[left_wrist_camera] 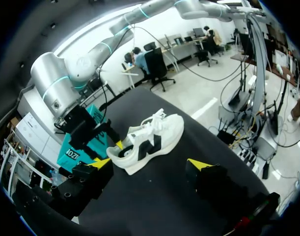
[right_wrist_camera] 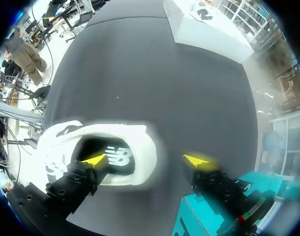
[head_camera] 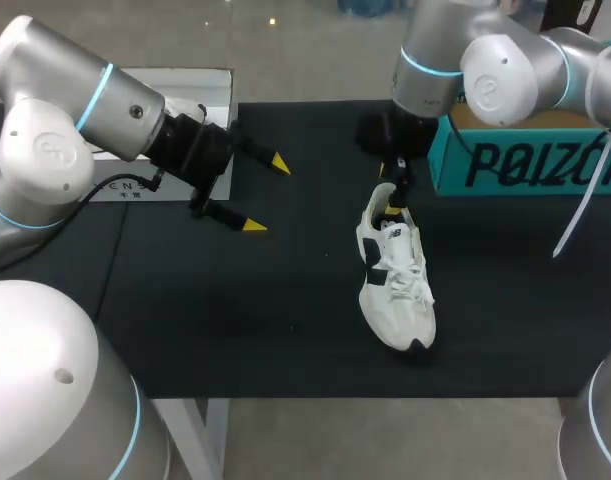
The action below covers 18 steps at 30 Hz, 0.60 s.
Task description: Take the shoe out of the shoebox, open the shoe tongue, remove and reinsert the insole, then place the shoe into the shoebox
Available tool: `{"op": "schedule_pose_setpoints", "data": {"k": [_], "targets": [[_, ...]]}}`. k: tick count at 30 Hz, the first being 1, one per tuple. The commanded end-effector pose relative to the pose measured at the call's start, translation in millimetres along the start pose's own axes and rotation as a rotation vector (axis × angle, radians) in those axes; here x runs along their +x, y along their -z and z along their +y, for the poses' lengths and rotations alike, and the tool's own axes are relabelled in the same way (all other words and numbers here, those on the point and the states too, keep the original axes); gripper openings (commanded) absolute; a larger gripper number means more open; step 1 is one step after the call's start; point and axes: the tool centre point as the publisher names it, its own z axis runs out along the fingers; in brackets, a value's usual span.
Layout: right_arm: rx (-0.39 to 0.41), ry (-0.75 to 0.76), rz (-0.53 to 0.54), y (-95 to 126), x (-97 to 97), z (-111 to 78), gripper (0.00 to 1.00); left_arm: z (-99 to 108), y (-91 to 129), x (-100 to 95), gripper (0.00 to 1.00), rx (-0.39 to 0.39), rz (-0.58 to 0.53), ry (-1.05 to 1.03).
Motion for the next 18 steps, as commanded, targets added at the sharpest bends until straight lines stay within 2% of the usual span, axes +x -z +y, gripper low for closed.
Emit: {"op": "schedule_pose_setpoints", "data": {"k": [1,2,4,5,9,11,18], "targets": [[0.007,0.001,-0.002,-1.7,-2.2,1.0,0.78,0.1,-0.1,-0.5,1.00,-0.002,0.003,0.000],[0.007,0.001,-0.003,-1.8,-2.7,1.0,0.47,0.1,-0.1,-0.5,1.00,-0.002,0.003,0.000],[0.010,0.000,-0.004,-2.4,-3.8,1.4,0.16,0.1,-0.1,-0.5,1.00,-0.002,0.003,0.000],[0.012,0.000,-0.004,-2.9,-4.3,2.0,0.12,0.1,-0.1,-0.5,1.00,-0.002,0.003,0.000],[0.017,0.006,-0.007,-4.3,-4.9,4.0,0.10,0.1,-0.1,-0.5,1.00,-0.002,0.003,0.000],[0.019,0.010,-0.009,-4.7,-4.8,5.0,0.00,0.1,-0.1,-0.5,1.00,-0.002,0.003,0.000],[0.026,0.029,-0.015,-3.4,-5.3,10.8,0.00,0.1,-0.1,-0.5,1.00,-0.002,0.003,0.000]]}}
